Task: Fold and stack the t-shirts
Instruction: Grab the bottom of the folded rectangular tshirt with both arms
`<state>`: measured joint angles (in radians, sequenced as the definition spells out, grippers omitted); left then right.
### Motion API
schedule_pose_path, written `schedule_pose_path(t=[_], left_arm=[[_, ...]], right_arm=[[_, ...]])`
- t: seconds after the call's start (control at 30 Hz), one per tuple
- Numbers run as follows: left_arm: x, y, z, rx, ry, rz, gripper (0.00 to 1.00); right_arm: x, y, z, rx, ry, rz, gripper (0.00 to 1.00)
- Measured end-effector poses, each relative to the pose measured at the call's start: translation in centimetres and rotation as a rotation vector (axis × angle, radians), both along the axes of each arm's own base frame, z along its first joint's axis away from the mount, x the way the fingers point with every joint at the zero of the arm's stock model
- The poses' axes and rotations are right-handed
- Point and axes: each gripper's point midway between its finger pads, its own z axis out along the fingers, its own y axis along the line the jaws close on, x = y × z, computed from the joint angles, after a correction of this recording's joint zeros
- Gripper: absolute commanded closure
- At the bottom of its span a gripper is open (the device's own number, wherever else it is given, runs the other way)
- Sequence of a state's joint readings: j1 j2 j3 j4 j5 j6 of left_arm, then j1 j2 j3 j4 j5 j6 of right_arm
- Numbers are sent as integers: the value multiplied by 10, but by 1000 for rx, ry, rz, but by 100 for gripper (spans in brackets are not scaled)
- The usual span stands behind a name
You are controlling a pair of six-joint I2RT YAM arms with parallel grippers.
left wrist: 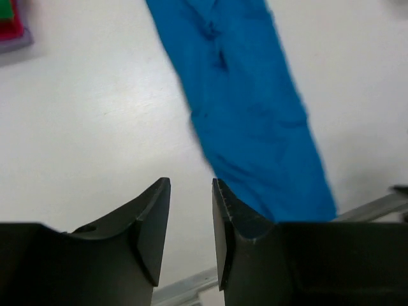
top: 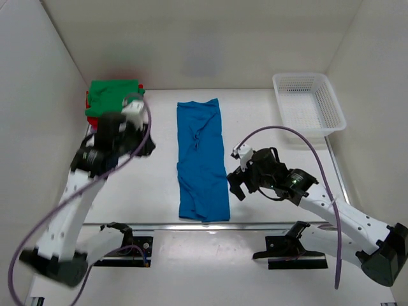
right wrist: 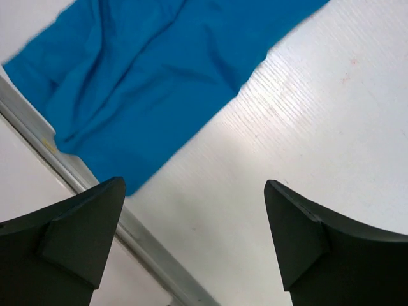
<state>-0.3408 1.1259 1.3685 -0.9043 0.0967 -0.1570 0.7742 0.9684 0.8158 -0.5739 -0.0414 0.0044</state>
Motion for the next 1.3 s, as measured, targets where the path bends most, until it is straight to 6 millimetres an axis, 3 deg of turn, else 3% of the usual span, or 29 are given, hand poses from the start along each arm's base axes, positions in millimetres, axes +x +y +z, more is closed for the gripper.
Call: schedule_pose_path(t=[0.1, 0.2, 0.27, 0.4, 0.5, 0.73, 0.83, 0.97, 1.17, 1.3], left_arm=[[-51, 23, -73, 45, -31, -32, 56], [-87, 20, -153, 79, 25, -150, 61], [-95, 14, -174, 84, 32, -206, 63], [-88, -1, -160, 47, -103, -303, 66], [-97, -22, -159, 45, -151, -462, 65], [-117, -49, -158, 32, -308, -742, 63], [-126, -49, -170, 81, -391, -842, 65], [-135, -45, -188, 164, -453, -942, 65], [-138, -46, -194, 218, -606, -1013, 65], [-140, -49, -203, 223, -639, -1045, 65]], right_arm=[[-13, -11, -17, -28, -9, 63, 15], [-29, -18, -37, -64, -14, 144, 19], [-36, -18, -45, -85, -18, 194, 17], [-41, -12, -49, -100, -27, 264, 17], [-44, -7, -53, -95, -40, 307, 18], [-64, 0, -78, -84, -13, 391, 17], [-74, 1, -90, -93, -3, 426, 18], [-71, 4, -91, -85, -27, 425, 20], [-59, 12, -88, -68, -101, 423, 25], [-64, 15, -99, -104, -128, 469, 26]])
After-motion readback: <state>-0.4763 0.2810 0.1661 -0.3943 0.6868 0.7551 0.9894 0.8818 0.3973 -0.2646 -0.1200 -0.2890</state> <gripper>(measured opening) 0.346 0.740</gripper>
